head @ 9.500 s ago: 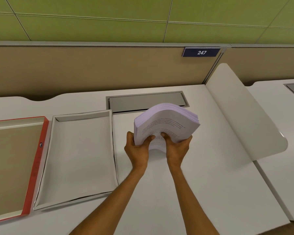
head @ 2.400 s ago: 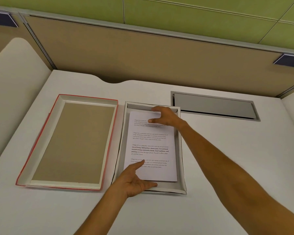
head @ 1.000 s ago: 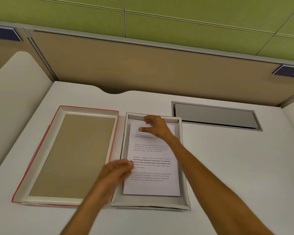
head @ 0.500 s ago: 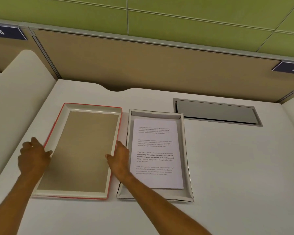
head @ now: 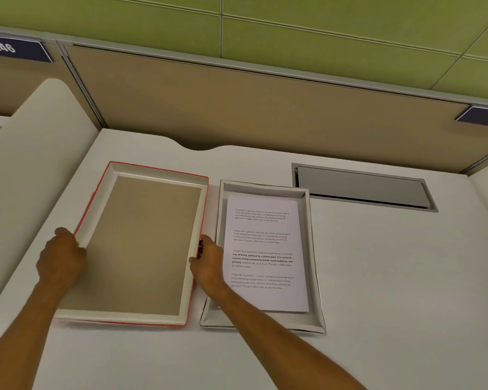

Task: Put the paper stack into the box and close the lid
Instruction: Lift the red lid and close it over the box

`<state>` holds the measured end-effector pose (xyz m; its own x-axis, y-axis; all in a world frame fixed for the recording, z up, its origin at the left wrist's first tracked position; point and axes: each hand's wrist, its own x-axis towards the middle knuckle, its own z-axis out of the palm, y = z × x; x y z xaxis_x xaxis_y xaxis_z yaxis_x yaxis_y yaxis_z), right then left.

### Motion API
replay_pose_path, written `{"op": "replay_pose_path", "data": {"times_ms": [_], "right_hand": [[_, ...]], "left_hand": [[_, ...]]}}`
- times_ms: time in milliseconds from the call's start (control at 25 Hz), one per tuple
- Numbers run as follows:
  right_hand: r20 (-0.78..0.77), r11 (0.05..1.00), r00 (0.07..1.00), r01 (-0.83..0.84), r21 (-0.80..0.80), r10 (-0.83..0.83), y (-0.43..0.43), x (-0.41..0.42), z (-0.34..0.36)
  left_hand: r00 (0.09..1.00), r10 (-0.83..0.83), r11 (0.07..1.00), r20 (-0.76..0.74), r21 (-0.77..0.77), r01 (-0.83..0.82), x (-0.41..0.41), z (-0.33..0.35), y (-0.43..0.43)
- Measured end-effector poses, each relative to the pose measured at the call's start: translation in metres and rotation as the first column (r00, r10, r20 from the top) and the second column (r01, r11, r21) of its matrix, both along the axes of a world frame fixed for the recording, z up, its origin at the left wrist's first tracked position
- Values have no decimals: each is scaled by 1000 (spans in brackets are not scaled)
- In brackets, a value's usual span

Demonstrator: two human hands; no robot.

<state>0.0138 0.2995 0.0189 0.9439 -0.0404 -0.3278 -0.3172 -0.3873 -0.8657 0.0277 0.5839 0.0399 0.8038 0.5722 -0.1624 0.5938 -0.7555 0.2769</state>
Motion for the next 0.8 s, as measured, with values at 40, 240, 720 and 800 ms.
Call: {"op": "replay_pose_path", "data": {"times_ms": [40, 240, 720, 800], "right_hand": [[16, 1000, 1000, -4, 21, 4, 0, -1, 6], [147, 988, 987, -83, 133, 63, 33, 4, 65], [-99, 826, 993, -1, 563, 69, 51, 23, 172], [-146, 817, 987, 30, 576, 66, 36, 22, 178]], "left_hand": [[999, 28, 999, 20, -21, -28, 2, 6, 2], [987, 61, 989, 147, -139, -40, 11, 60, 5], [890, -291, 879, 351, -268, 393, -49, 180, -129], [903, -245, 812, 352, -434, 390, -45, 178, -117]]}}
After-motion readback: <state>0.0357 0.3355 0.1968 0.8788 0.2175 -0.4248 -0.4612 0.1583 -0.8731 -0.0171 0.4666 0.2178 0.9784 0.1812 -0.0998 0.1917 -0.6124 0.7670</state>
